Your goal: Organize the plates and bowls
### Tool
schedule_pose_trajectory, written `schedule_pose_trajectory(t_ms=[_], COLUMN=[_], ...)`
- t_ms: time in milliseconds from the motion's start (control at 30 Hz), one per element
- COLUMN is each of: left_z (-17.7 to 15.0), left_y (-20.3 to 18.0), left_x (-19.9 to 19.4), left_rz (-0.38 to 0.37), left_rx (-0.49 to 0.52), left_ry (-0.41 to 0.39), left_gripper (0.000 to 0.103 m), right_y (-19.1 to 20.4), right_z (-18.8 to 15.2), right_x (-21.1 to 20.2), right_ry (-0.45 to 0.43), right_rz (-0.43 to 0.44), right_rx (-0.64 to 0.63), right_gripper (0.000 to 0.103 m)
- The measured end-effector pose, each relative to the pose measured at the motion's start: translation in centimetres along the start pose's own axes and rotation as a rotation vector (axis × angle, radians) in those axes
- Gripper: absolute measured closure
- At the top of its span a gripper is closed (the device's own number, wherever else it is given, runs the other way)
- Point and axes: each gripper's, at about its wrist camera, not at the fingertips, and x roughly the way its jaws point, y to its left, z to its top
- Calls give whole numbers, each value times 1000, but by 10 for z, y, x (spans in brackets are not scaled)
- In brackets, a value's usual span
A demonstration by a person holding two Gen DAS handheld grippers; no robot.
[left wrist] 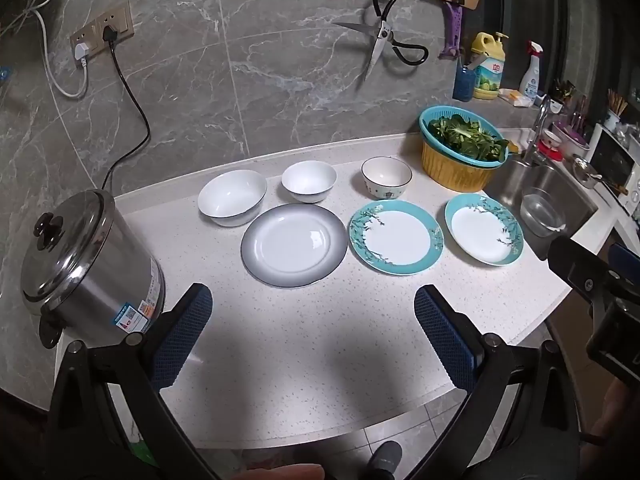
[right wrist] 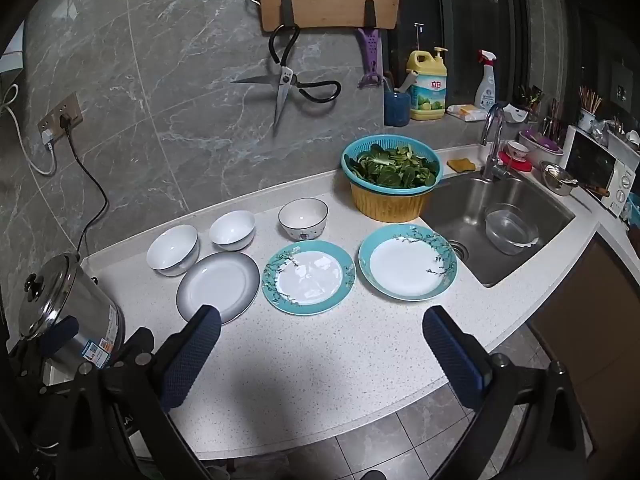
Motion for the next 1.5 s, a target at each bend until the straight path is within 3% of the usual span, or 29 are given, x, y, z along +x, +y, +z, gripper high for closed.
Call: schedule_pose_trajectory(t_ms=[1500], left_z=[-6], left_y=[2], left_x=[5], left_rz=[-13], left_rx=[-5], left_ry=[8], left_gripper=[0], right_y=[-1], right_z=[-1], right_x=[3], right_ry=[3], right_rz=[-3], right_rx=[-4], right_gripper=[0])
